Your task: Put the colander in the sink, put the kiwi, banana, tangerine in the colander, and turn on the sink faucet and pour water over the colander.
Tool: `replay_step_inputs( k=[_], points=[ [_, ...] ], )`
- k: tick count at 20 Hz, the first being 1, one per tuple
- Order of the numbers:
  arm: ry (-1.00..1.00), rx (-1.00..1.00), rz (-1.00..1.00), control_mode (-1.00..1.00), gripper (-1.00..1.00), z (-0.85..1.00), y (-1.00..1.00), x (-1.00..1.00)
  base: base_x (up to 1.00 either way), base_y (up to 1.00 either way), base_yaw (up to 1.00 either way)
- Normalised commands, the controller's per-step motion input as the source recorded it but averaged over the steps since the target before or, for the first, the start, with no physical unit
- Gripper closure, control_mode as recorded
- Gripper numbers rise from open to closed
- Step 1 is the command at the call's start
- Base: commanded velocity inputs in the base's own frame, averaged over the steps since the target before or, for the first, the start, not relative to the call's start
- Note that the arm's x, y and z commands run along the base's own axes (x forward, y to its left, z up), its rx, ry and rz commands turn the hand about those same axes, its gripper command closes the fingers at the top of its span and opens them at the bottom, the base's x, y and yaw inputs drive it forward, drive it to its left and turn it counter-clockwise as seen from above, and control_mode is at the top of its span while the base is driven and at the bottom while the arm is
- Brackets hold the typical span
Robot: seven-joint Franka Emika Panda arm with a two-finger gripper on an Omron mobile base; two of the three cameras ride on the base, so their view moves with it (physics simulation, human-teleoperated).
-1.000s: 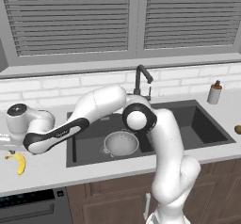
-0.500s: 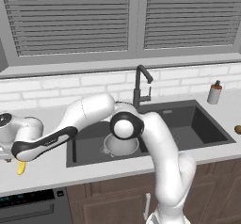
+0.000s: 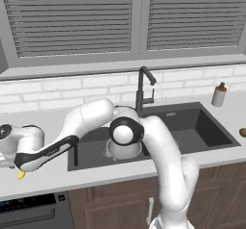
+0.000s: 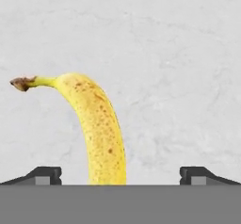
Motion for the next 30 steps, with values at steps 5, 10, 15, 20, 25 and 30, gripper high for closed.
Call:
replay_step_inputs(
  k=[5,10,15,20,25,30],
  points=[
    [-0.09,0.0,0.06,-1.0,-1.0,-0.28,0.01,0.4,0.0,0.0,0.0],
    [-0.14,0.0,0.07,-1.0,-1.0,-0.2,0.23,0.53,0.0,0.0,0.0],
    [-0.06,0.0,0.05,-1.0,-1.0,-0.18,0.36,0.22,0.0,0.0,0.0],
    [0.0,0.0,0.01,-1.0,1.0,-0.36,0.06,-0.02,0.0,0.0,0.0],
    [0.0,0.06,0.0,-1.0,1.0,-0.39,-0.17,-0.25,0.0,0.0,0.0],
    [-0.07,0.03,0.0,-1.0,1.0,-0.12,-0.23,-0.32,0.0,0.0,0.0]
  ],
)
